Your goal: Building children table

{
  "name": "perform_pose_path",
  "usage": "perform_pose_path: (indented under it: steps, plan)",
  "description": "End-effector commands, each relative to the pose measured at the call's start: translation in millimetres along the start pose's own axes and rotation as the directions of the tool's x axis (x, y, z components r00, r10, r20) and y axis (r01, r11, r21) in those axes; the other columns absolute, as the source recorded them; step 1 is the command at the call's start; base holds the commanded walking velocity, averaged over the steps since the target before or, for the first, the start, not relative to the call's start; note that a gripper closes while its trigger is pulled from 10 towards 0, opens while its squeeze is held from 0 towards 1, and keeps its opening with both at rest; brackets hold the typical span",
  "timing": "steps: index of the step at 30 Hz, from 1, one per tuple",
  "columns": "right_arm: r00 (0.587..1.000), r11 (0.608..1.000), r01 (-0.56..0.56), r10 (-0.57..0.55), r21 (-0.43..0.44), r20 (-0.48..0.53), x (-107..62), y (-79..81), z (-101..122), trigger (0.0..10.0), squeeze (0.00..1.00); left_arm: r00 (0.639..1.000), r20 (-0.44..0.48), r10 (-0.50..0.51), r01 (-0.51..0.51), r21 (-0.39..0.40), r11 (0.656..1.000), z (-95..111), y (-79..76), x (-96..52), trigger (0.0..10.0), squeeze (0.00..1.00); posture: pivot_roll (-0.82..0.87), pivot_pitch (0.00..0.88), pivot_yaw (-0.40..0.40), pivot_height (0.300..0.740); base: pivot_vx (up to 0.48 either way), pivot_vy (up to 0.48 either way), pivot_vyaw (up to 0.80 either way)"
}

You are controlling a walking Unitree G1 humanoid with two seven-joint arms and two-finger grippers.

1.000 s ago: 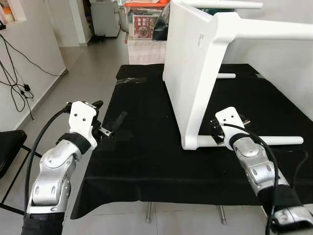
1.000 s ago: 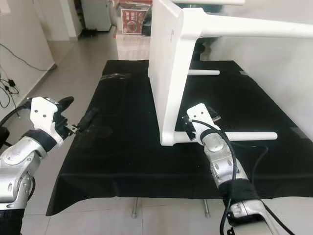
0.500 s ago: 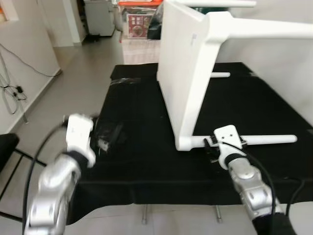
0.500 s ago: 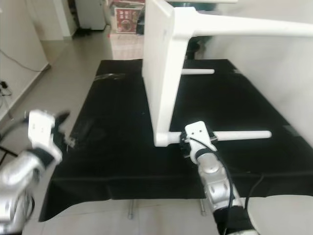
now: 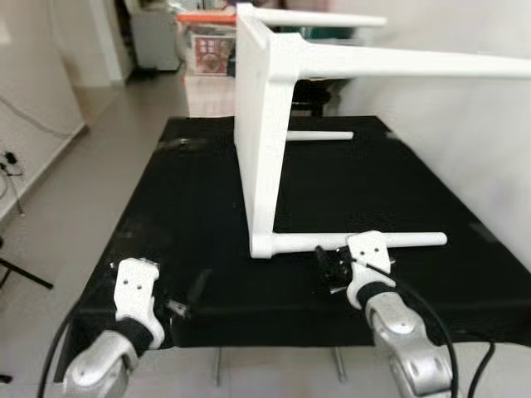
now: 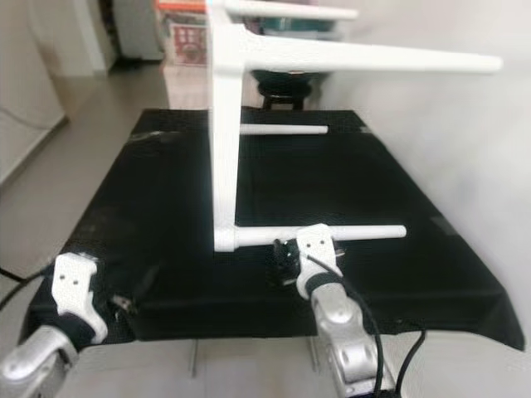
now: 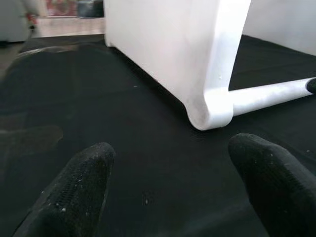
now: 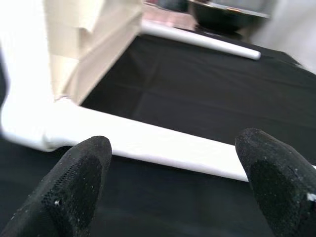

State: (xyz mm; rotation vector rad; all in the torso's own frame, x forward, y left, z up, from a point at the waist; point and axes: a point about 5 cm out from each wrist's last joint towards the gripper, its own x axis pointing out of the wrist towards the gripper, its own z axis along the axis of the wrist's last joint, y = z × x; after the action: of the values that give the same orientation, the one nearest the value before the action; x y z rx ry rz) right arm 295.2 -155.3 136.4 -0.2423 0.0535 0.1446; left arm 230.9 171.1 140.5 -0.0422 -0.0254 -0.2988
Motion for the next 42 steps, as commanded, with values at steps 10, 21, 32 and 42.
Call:
perform_pose_path:
  steps: [10, 21, 32, 42]
  plan:
    - [0.994, 0.994, -0.109, 0.109, -0.009, 0.028, -17.5, 14.2, 0.9, 10.0, 0.0, 0.996, -0.069, 0.049, -0.048, 0.011, 0.999, -16.1, -29.3, -28.4, 10.0, 0.0, -0.01, 0.016, -0.034, 0.74, 0.0, 0.0, 0.0]
    - [0.995, 0.995, -0.1, 0.1, -0.01, 0.02, -7.7, 14.3, -1.2, 10.0, 0.0, 0.992, -0.015, 0.125, -0.124, 0.029, 0.992, -11.1, -21.9, -14.2, 10.0, 0.0, -0.01, 0.0, -0.049, 0.74, 0.0, 0.0, 0.0]
    - [0.996, 0.996, -0.089, 0.089, 0.016, 0.012, -5.3, 13.7, -2.8, 10.0, 0.0, 0.987, -0.002, 0.162, -0.161, 0.06, 0.985, -9.8, -18.8, -13.7, 10.0, 0.0, 0.0, 0.0, -0.046, 0.74, 0.0, -0.262, 0.0]
    - [0.996, 0.996, -0.087, 0.087, 0.029, 0.012, -3.3, 15.6, -3.5, 10.0, 0.0, 0.988, 0.002, 0.152, -0.151, 0.042, 0.988, -10.1, -17.6, -11.6, 10.0, 0.0, 0.01, 0.0, -0.052, 0.74, 0.0, -0.48, 0.0]
